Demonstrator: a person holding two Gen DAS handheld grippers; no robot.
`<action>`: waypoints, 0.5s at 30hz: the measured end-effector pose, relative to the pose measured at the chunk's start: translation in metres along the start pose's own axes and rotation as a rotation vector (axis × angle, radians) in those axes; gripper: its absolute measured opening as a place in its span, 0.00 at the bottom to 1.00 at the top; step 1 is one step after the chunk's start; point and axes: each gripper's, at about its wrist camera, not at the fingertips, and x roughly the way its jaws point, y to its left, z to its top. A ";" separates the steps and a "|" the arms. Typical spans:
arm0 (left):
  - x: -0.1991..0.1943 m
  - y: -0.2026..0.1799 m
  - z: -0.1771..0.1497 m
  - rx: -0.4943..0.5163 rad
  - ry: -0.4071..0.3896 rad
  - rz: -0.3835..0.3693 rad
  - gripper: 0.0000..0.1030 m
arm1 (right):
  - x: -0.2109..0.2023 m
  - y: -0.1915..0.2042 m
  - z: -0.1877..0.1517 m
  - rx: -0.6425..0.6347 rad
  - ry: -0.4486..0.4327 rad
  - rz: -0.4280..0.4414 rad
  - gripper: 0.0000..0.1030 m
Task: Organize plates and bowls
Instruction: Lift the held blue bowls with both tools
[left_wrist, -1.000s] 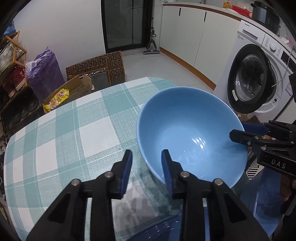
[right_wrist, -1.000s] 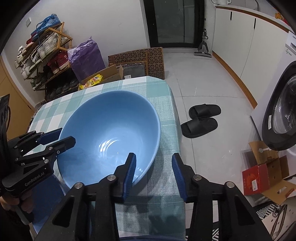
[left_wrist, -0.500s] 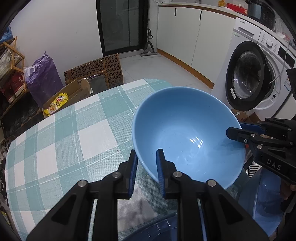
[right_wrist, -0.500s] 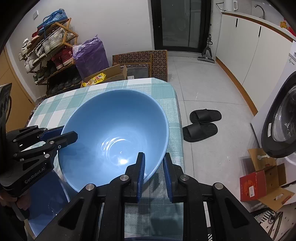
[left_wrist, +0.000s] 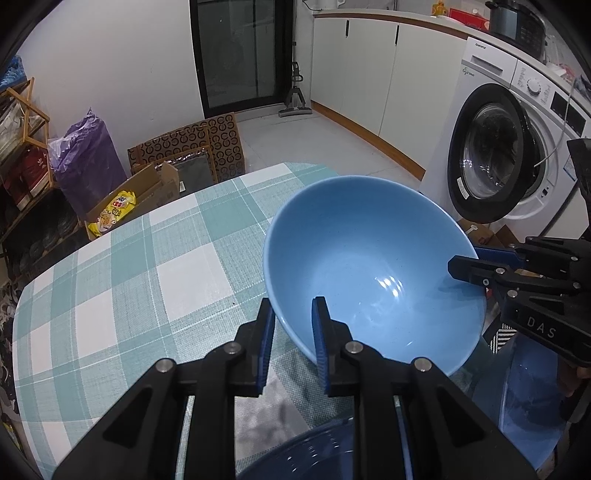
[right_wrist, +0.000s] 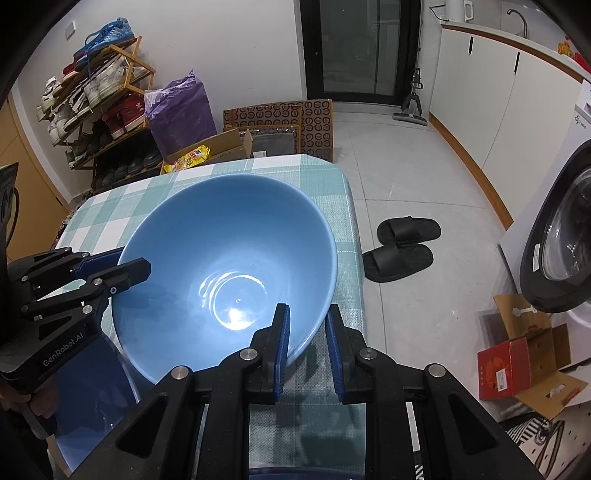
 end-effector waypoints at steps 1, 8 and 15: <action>-0.001 0.000 0.000 0.001 -0.002 0.001 0.18 | -0.001 0.000 0.000 0.000 -0.002 -0.001 0.19; -0.011 -0.001 0.002 0.001 -0.021 0.002 0.18 | -0.015 0.000 0.000 -0.003 -0.022 -0.003 0.19; -0.024 -0.004 0.004 0.002 -0.037 0.001 0.18 | -0.032 0.001 -0.002 -0.003 -0.048 -0.006 0.19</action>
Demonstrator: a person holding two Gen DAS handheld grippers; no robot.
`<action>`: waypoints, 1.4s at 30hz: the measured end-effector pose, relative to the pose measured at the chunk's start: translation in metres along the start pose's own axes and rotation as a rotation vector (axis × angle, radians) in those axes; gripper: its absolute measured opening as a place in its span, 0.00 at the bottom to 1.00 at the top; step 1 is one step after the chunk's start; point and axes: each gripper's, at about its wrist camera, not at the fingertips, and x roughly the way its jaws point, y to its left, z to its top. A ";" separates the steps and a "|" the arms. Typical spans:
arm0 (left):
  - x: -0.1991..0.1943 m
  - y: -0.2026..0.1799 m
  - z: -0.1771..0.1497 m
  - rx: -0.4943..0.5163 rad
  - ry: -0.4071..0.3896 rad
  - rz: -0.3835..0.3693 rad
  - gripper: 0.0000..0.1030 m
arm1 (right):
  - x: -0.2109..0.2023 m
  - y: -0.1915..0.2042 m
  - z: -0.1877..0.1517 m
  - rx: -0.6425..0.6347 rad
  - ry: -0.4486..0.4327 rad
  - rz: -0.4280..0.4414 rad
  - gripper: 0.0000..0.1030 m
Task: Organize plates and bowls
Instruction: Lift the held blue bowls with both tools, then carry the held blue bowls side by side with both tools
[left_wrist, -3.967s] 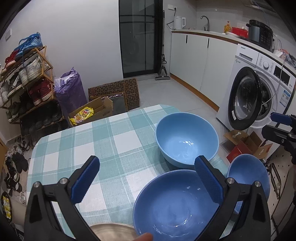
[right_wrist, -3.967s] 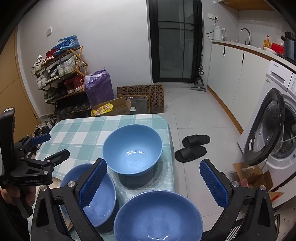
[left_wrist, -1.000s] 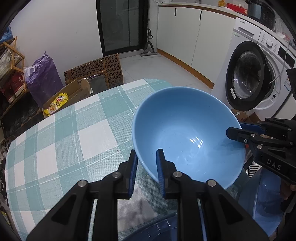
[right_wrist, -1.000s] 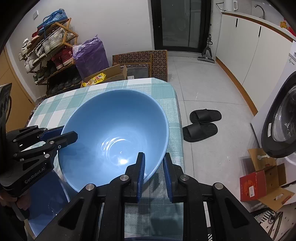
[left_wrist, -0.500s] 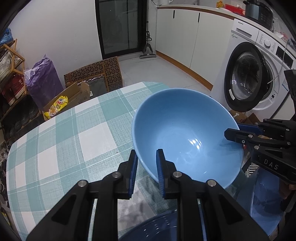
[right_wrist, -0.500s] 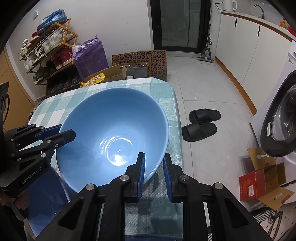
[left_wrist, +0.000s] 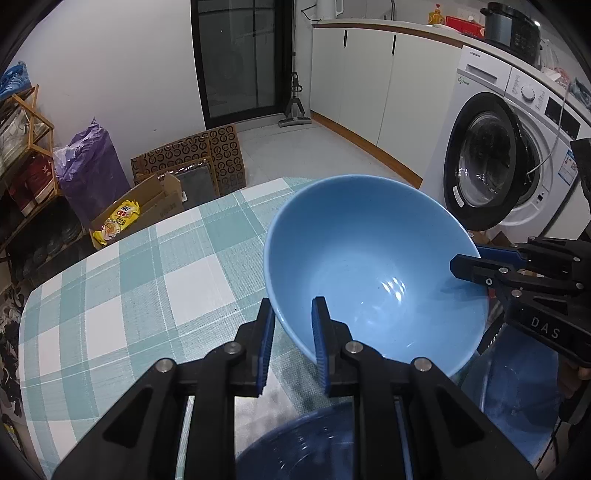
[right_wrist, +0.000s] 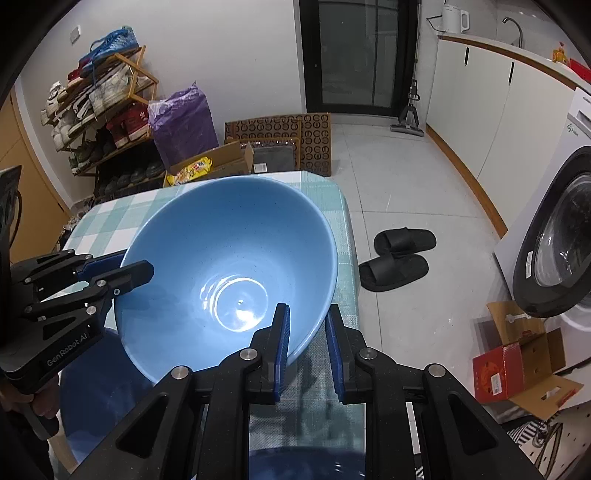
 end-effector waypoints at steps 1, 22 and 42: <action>-0.003 -0.001 0.000 0.000 -0.004 0.000 0.18 | -0.004 0.000 0.000 0.000 -0.006 0.000 0.19; -0.067 -0.008 -0.003 0.013 -0.088 0.018 0.18 | -0.091 0.021 -0.004 -0.020 -0.106 -0.002 0.19; -0.106 0.001 -0.026 -0.004 -0.112 0.027 0.18 | -0.135 0.044 -0.020 -0.053 -0.133 0.019 0.19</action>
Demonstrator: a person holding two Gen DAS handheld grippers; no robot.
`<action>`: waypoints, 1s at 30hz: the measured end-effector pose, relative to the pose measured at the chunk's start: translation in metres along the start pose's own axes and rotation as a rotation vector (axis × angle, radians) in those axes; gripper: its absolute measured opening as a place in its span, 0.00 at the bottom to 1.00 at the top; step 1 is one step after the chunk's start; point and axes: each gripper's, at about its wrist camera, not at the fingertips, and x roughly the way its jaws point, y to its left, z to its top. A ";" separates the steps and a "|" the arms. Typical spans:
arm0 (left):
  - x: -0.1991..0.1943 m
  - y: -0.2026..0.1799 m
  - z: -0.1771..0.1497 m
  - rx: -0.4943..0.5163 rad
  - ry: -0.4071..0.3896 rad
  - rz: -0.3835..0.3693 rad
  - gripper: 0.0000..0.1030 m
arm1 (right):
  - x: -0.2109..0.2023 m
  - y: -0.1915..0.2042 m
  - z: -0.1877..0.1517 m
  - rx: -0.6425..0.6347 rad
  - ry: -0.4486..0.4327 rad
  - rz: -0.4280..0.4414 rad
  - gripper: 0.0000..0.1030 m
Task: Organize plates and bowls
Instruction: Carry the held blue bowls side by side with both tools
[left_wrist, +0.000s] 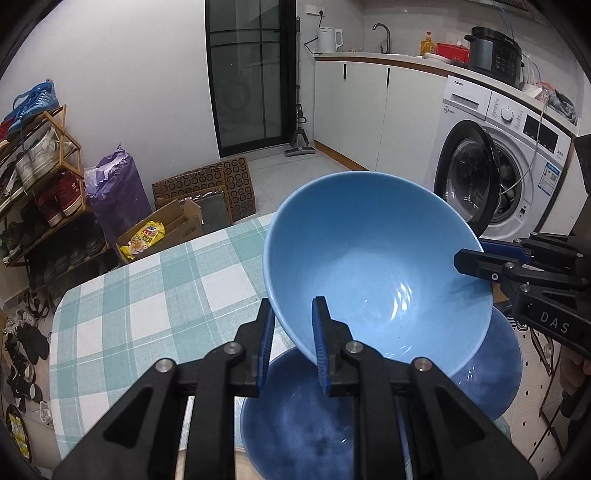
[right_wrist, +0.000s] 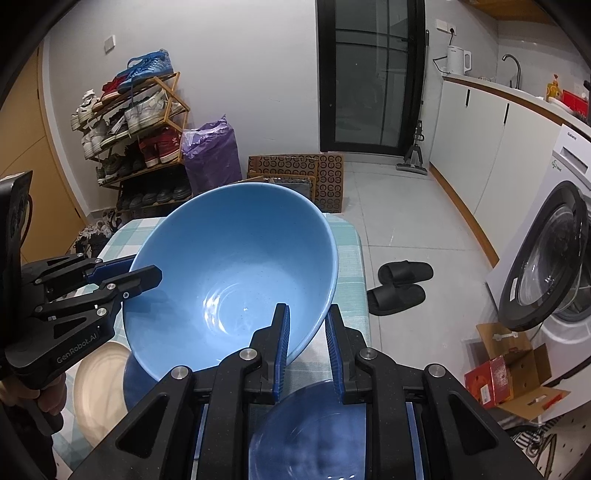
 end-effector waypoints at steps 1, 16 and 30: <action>-0.002 0.000 -0.001 -0.001 0.000 0.000 0.18 | -0.002 0.002 -0.001 -0.001 -0.001 0.004 0.19; -0.030 0.017 -0.025 -0.025 -0.009 0.018 0.18 | -0.015 0.034 -0.012 -0.038 -0.001 0.029 0.19; -0.040 0.027 -0.050 -0.044 0.009 0.036 0.18 | -0.015 0.060 -0.030 -0.063 0.021 0.055 0.19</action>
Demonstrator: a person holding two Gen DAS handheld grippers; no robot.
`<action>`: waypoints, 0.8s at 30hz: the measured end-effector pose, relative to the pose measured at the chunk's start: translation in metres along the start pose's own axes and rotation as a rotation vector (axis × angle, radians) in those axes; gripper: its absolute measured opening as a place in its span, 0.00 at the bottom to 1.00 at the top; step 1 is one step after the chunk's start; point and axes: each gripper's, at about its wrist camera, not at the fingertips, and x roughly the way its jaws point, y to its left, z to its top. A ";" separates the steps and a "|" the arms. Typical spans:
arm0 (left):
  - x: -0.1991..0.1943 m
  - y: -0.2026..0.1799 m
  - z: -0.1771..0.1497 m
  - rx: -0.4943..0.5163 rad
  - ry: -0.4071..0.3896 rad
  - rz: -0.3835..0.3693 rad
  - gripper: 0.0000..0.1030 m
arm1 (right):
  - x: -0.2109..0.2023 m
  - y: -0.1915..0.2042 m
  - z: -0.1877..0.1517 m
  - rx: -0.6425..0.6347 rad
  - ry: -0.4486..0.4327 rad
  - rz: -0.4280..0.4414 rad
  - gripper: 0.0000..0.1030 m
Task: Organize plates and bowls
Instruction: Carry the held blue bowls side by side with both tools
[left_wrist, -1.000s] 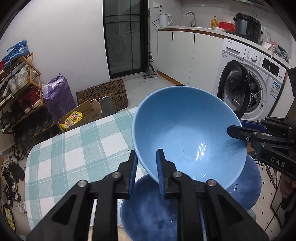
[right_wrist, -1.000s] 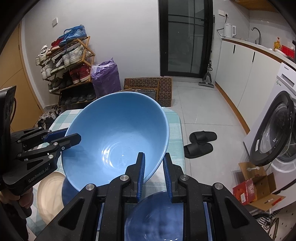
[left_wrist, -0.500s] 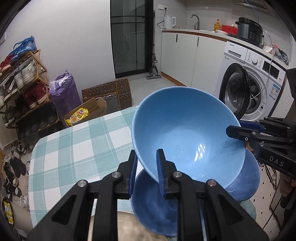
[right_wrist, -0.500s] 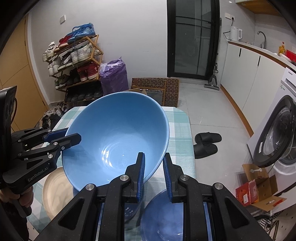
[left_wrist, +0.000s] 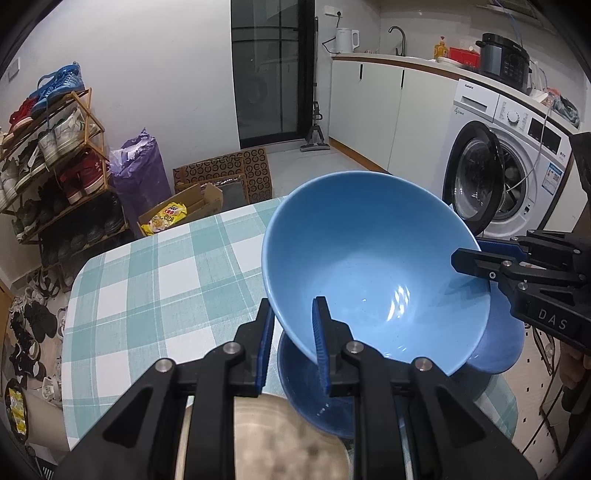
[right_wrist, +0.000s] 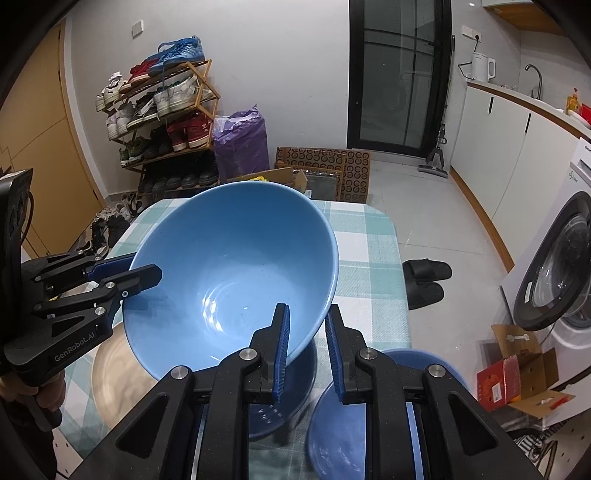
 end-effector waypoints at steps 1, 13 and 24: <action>0.000 0.000 -0.001 0.000 0.003 0.000 0.18 | 0.000 0.001 -0.001 0.000 0.002 0.002 0.19; 0.002 -0.002 -0.016 0.006 0.020 -0.002 0.18 | 0.005 0.006 -0.016 0.003 0.030 0.004 0.19; 0.008 -0.002 -0.032 0.007 0.042 -0.011 0.18 | 0.019 0.013 -0.037 0.015 0.068 0.008 0.19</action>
